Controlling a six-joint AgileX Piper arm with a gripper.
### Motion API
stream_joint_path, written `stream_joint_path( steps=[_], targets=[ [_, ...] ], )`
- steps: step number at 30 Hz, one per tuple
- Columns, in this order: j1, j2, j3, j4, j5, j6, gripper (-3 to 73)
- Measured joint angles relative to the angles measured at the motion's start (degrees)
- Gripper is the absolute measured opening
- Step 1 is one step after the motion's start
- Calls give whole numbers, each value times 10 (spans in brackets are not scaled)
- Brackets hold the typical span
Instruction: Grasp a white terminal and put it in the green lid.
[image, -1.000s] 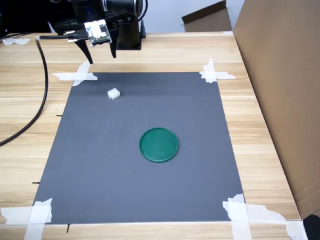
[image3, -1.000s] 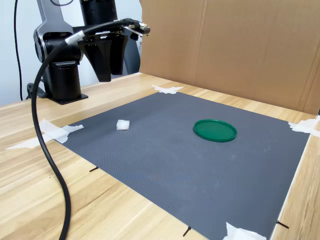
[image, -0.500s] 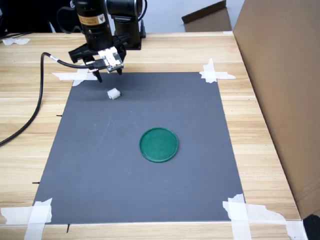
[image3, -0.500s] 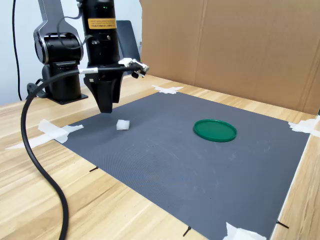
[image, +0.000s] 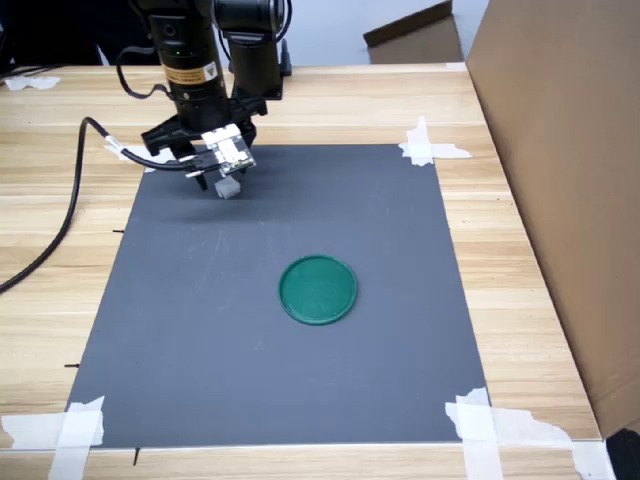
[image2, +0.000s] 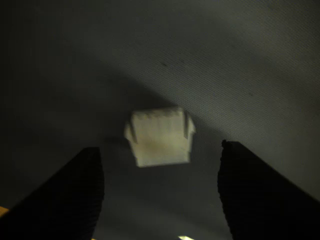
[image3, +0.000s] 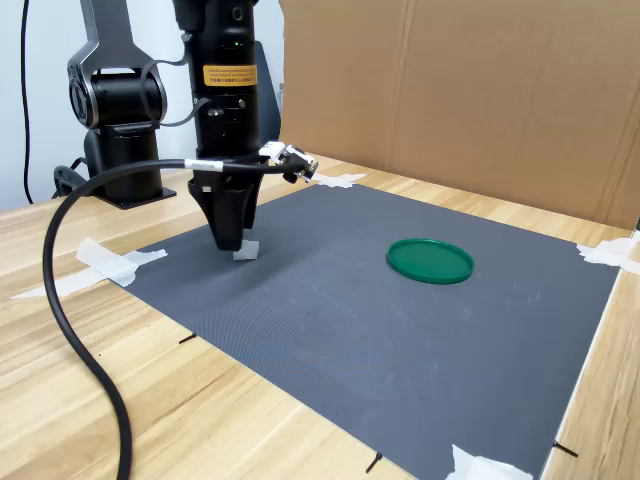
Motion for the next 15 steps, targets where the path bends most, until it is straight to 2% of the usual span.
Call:
stream_joint_path(
  steps=[7,15],
  targets=[
    [18,4,0,10,-5,3,578],
    [18,37,-2,0,-11,30,576]
  ],
)
